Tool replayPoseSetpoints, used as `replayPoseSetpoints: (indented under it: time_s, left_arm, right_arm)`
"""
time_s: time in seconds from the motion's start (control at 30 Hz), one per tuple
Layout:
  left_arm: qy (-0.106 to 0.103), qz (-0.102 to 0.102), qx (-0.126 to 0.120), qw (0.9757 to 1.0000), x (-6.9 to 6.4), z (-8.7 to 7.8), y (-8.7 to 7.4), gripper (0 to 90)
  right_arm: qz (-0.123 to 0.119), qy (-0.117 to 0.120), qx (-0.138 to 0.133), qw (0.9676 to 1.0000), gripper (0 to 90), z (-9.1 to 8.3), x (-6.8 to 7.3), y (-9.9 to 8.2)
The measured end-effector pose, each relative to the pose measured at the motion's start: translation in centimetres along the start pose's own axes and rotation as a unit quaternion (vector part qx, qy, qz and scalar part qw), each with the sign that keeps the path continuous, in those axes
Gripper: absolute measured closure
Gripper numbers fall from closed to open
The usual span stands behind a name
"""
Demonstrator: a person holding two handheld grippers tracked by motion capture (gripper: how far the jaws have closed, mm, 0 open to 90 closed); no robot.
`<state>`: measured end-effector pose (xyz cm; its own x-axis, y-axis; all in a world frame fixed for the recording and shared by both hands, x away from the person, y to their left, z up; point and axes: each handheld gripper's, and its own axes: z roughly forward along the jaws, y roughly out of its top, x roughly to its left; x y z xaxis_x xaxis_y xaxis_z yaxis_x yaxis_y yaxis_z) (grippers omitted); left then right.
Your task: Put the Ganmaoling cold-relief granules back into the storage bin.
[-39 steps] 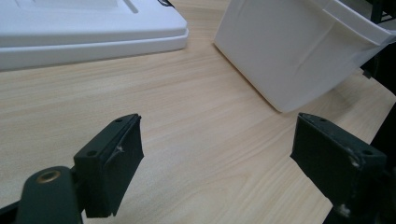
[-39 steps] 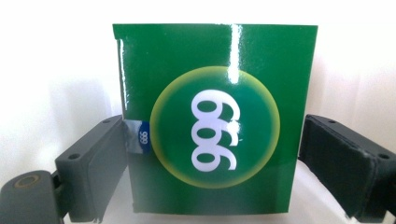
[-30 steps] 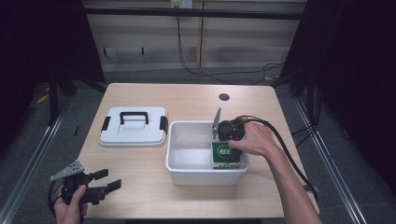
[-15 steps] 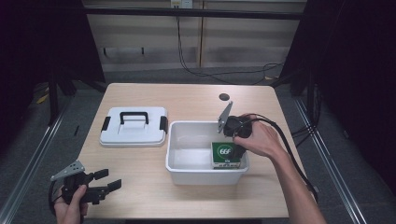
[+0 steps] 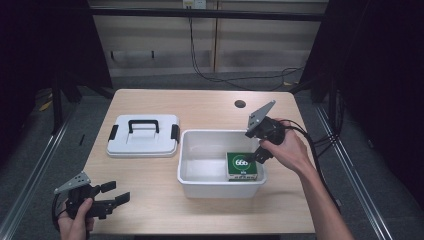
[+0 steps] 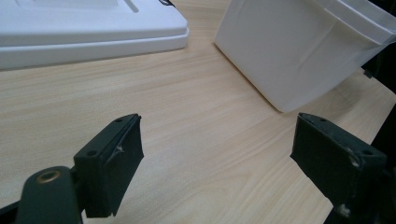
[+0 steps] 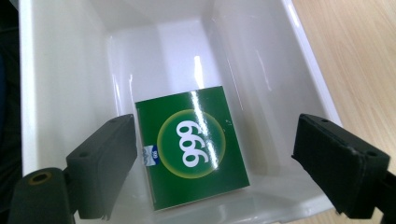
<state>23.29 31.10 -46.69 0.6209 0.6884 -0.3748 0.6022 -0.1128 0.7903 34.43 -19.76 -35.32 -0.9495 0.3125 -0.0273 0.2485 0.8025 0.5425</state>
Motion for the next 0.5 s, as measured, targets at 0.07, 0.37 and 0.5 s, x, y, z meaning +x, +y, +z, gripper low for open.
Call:
replayPoseSetpoints:
  time_s: [0.07,0.37,0.5]
  left_arm:
    - [0.001,-0.003,0.000,1.0000,0.0,0.0,0.0,16.2]
    - [0.000,0.000,0.003,1.0000,0.0,0.1,0.0,16.2]
    - [0.001,-0.004,-0.001,1.0000,0.0,-0.1,0.0,16.2]
  right_arm:
    - [0.005,-0.003,-0.010,0.9999,13.0,-0.3,0.2,-0.4]
    - [0.055,-0.030,-0.083,0.9946,13.8,-2.4,0.8,-2.9]
    - [0.080,-0.063,-0.115,0.9882,13.3,-3.4,1.2,-4.2]
